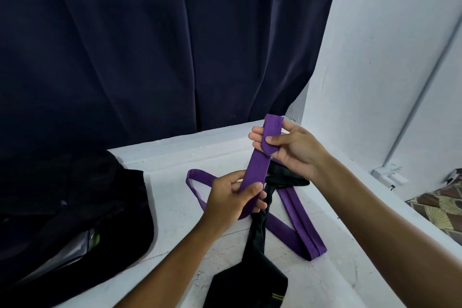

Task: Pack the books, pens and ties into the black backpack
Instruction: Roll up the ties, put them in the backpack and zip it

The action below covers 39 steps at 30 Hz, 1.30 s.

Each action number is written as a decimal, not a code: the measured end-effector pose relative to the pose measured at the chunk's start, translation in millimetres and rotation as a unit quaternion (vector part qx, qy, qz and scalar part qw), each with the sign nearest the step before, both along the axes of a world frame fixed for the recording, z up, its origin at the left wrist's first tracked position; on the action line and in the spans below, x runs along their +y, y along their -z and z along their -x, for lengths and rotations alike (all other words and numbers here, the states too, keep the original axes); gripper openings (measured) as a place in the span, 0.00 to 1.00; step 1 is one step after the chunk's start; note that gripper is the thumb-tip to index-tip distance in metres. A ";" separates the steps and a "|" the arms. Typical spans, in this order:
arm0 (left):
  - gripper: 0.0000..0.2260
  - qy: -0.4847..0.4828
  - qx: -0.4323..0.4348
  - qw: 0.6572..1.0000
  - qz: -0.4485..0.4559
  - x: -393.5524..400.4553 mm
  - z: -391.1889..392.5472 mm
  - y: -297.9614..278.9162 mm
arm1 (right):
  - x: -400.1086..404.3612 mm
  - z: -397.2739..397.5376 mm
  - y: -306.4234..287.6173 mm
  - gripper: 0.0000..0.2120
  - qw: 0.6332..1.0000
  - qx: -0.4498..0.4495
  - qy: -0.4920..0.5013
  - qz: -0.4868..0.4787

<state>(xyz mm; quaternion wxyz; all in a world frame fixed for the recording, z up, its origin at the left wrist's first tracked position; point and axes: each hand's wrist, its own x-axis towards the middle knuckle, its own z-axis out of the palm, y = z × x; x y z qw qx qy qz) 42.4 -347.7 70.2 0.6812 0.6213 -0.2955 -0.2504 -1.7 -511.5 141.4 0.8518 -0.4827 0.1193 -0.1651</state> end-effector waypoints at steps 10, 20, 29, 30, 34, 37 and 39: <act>0.15 -0.009 0.124 0.992 -0.013 11.9 16.2 -20.3 | -6.4 -17.3 16.6 0.14 0.995 0.015 0.090 0.051; 0.13 -0.017 0.043 0.998 -0.034 27.3 13.7 -44.0 | -18.5 -16.6 39.9 0.06 0.957 0.038 0.129 0.257; 0.13 -0.011 0.015 0.996 -0.085 36.7 -2.3 -86.9 | -26.2 -7.1 53.5 0.14 0.899 0.045 0.032 0.434; 0.15 -0.007 0.016 0.995 -0.097 36.7 -6.9 -92.8 | -25.4 -4.1 51.9 0.14 0.893 0.050 0.002 0.447; 0.21 -0.005 -0.007 0.987 -0.163 32.0 -33.9 -111.5 | -19.8 10.5 41.8 0.15 0.906 0.072 -0.145 0.392; 0.26 -0.013 -0.031 0.978 -0.205 24.3 -58.6 -118.7 | -12.5 21.9 29.4 0.18 0.884 0.075 -0.240 0.393; 0.28 -0.005 -0.037 0.974 -0.226 18.5 -72.8 -119.9 | -9.6 27.4 22.3 0.13 0.877 0.066 -0.291 0.378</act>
